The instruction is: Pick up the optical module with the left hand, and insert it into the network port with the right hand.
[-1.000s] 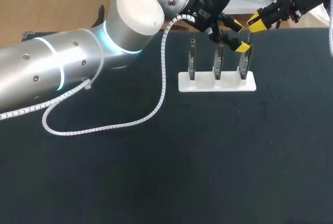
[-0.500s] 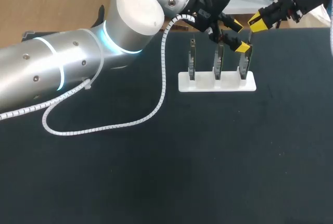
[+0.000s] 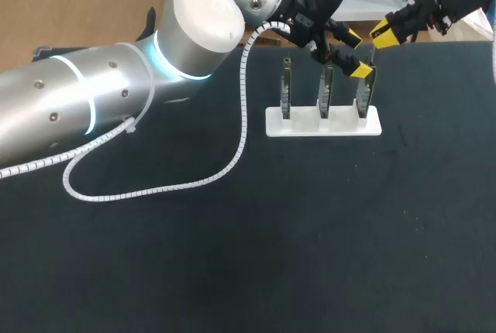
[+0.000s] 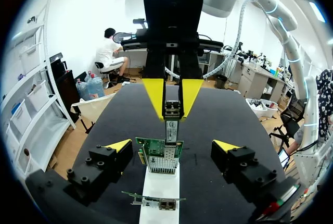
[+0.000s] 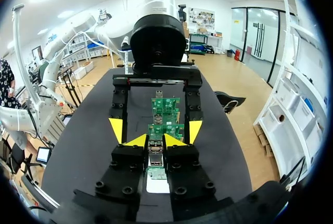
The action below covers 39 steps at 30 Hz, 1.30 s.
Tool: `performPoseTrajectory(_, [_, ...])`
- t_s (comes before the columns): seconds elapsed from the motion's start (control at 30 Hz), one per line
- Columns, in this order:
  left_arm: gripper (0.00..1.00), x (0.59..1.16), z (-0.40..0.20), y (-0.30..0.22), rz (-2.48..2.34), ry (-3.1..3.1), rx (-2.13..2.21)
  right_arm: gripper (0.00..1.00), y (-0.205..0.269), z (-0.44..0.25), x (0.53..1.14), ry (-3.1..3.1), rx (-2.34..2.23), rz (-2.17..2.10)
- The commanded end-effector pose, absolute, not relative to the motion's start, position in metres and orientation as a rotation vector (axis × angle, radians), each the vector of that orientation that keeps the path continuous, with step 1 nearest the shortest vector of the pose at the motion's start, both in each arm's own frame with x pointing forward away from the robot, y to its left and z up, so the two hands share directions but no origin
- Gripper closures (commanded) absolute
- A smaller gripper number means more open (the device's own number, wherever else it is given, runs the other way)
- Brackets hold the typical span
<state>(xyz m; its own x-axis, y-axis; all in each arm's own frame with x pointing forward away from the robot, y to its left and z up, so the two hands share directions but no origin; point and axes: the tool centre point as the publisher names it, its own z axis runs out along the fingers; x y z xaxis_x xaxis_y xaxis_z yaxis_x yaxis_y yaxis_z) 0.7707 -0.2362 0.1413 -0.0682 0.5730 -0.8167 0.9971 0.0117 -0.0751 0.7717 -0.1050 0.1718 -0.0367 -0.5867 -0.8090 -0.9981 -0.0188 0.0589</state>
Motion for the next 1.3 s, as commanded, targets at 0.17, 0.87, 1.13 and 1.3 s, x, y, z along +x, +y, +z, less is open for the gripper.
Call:
performPoseTrajectory(0.17, [0.00, 0.768, 0.142, -0.235, -0.916, 1.706, 1.614, 1.00, -0.103, 0.169, 0.774, 1.677, -1.656, 0.909])
performPoseTrajectory(0.87, [0.00, 0.768, 0.142, -0.235, -0.916, 1.706, 1.614, 1.00, -0.103, 0.160, 0.775, 1.698, -1.653, 0.911])
performPoseTrajectory(1.13, [0.00, 0.768, 0.142, -0.235, -0.916, 1.706, 1.614, 1.00, -0.106, 0.154, 0.774, 1.714, -1.626, 0.910])
performPoseTrajectory(1.3, [0.00, 0.768, 0.142, -0.235, -0.916, 1.706, 1.614, 1.00, -0.107, 0.152, 0.775, 1.718, -1.623, 0.909])
